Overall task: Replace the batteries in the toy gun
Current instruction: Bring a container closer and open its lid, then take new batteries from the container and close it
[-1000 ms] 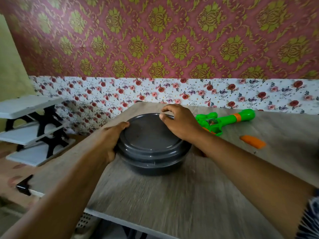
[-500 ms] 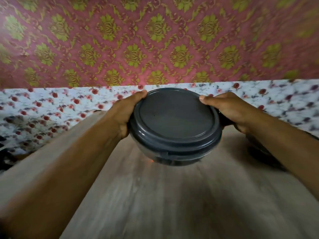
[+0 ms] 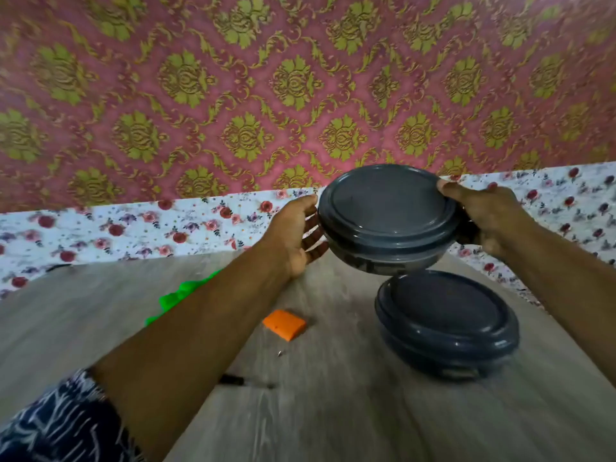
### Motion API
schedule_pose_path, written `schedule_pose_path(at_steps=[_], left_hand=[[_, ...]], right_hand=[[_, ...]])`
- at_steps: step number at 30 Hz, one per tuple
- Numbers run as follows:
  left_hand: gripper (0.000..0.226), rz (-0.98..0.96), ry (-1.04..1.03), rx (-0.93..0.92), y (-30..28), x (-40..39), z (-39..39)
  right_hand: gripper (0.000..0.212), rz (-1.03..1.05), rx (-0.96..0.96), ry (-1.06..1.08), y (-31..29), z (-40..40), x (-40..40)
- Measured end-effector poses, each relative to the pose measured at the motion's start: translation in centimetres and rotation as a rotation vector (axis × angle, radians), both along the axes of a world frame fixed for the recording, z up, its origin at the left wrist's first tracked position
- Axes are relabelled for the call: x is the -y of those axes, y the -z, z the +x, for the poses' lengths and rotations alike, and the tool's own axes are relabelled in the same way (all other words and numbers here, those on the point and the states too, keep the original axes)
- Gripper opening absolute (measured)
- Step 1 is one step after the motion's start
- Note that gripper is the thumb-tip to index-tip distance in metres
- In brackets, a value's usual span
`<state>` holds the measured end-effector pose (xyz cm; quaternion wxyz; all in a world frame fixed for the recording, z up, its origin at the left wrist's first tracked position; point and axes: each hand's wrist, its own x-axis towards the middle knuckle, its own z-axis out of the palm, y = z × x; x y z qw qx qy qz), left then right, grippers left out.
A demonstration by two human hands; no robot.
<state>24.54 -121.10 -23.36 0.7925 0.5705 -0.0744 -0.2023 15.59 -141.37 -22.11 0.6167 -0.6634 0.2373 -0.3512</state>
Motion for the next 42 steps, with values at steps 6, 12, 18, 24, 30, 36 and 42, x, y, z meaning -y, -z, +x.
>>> schedule_pose_path(at_steps=[6,12,18,24,30,36,42], left_hand=[[0.021,0.021,0.090,0.016,0.4,6.0,4.6],[0.004,0.158,0.065,0.111,2.8,9.8,8.2],[0.010,0.250,0.093,0.074,6.1,10.7,10.2],[0.008,0.263,0.120,0.072,6.7,10.9,10.5],[0.046,0.412,0.230,0.121,5.7,9.8,8.4],[0.030,0.470,0.174,0.477,5.9,6.7,2.1],[0.086,0.721,0.128,1.006,11.0,2.3,-5.3]], right_hand=[[0.025,0.125,-0.018,-0.038,1.7,3.4,6.6],[0.024,0.127,-0.079,-0.085,4.6,6.9,9.7],[0.005,0.155,-0.146,-0.158,7.5,8.8,10.8],[0.006,0.173,-0.176,-0.187,8.7,9.3,11.5],[0.018,0.071,-0.318,-0.147,8.0,7.6,11.1],[0.022,-0.471,-0.379,-0.029,5.4,2.0,6.8],[0.029,-1.102,-0.557,-0.300,4.9,-4.8,-0.2]])
